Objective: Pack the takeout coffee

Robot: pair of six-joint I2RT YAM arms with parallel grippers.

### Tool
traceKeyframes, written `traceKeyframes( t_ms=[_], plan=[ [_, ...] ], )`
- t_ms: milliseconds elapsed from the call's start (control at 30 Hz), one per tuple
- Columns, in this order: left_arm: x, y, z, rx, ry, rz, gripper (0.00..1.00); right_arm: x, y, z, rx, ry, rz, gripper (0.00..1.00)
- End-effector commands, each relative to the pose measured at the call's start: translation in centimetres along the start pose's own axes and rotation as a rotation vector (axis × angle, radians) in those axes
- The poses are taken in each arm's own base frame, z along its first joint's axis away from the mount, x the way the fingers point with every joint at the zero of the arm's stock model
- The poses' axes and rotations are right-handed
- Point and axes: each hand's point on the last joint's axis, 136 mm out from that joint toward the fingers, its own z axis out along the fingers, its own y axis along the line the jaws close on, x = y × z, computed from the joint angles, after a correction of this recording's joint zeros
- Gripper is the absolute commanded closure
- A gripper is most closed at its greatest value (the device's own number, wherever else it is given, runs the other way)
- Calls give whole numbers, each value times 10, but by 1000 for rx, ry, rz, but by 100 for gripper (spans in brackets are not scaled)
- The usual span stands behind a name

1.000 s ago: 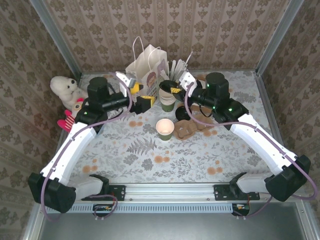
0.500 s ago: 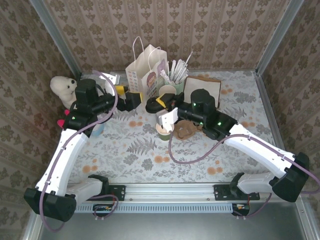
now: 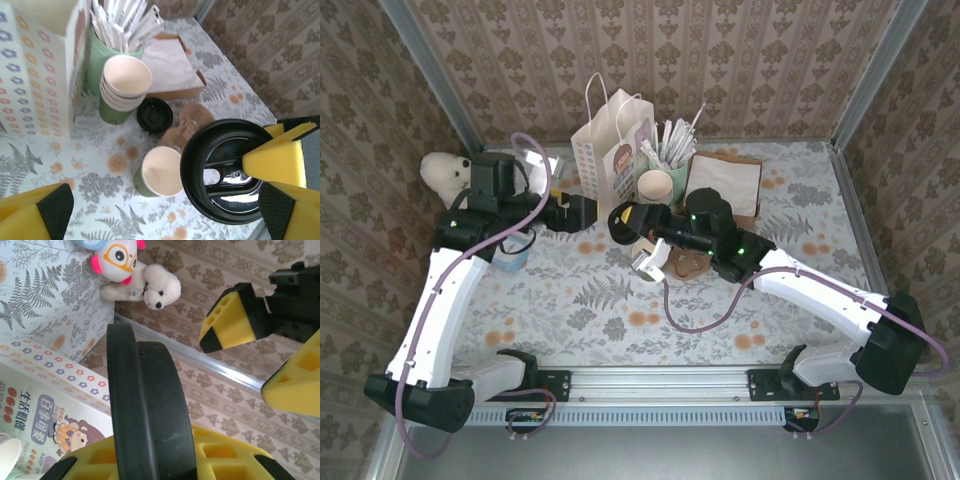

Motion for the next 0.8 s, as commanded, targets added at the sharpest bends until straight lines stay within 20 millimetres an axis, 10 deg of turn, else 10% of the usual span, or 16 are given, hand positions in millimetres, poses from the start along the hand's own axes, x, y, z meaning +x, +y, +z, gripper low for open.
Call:
traceKeyframes(
  t_ms=[0,767],
  plan=[
    [12,-15,-1,66,73,12,6,-13,-6,2,58,-65,-192,100],
    [35,-17,35,94,250,23,51,-16,-9,14,75,-71,-223,100]
  ],
)
